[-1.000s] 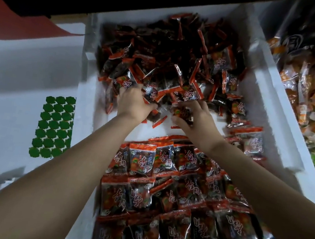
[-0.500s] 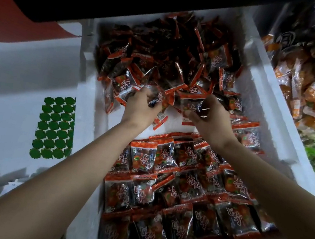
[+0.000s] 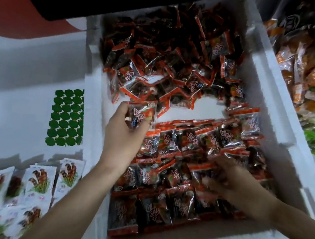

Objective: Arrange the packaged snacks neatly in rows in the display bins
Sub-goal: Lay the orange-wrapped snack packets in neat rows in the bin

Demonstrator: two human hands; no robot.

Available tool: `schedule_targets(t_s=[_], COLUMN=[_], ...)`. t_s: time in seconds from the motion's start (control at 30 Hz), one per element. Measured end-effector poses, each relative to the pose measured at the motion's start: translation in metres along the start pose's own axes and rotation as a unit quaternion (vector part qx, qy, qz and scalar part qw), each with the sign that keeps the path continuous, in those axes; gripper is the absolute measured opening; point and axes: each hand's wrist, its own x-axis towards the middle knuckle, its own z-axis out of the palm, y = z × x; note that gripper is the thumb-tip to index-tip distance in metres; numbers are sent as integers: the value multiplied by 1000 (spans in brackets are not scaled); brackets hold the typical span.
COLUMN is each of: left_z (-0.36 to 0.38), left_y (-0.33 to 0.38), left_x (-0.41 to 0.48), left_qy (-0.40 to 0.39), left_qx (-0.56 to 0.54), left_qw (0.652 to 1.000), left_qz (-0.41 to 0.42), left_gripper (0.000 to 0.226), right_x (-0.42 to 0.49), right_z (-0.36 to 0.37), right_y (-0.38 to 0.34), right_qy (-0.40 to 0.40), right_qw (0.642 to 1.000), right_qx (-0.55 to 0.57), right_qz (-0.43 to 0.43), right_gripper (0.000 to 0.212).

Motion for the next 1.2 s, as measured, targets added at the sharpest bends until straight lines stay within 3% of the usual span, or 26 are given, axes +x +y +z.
schedule_targets(t_s=[0.13,0.27,0.33,0.4,0.47,0.57,0.63,0.73,0.8,0.87,1.03,1.1,1.2], left_z=[13,32,41,50,57,65,71,81,89,99,116,116,110], left_y=[-1,-2,0,1,4,4,7,12,14,16,23,19,8], left_x=[-22,-35,-42,-50,-58,-69,-76,-87,-92,-98,-111,-112,-110], left_qy=[-25,-50,-53,-57,-60,-77,-99,-127,-165,-205,-244,-229,-257], left_qx=[49,77,75,63,47,29,3,-29,-33,-42,18,94,239], left_qw=[998,995,995,995,996,995,991,982,978,971,969,969,933], left_qz=[7,-33,-48,-50,-48,-58,-90,-137,-127,-115,-46,11,83], left_gripper=[14,51,55,46,15,14,25,56,47,45,41,40,39], right_x=[-14,-16,-16,-18,-23,-28,-31,-34,-37,-39,-39,-37,-30], right_z=[8,11,12,13,12,7,2,-9,-19,-26,-40,-46,-47], right_y=[16,13,12,13,16,20,25,29,26,24,33,40,49], right_qy=[-62,-49,-40,-44,-45,-47,-24,57,50,39,58,87,73], right_qw=[995,994,995,993,989,986,992,994,979,968,991,994,997], right_qx=[-75,-93,-94,-112,-138,-159,-120,64,192,243,115,62,-20], right_qz=[22,14,4,-2,-7,-23,-36,-64,-57,-43,-24,-7,-7], right_gripper=[35,44,50,56,59,62,61,54,52,41,20,23,28])
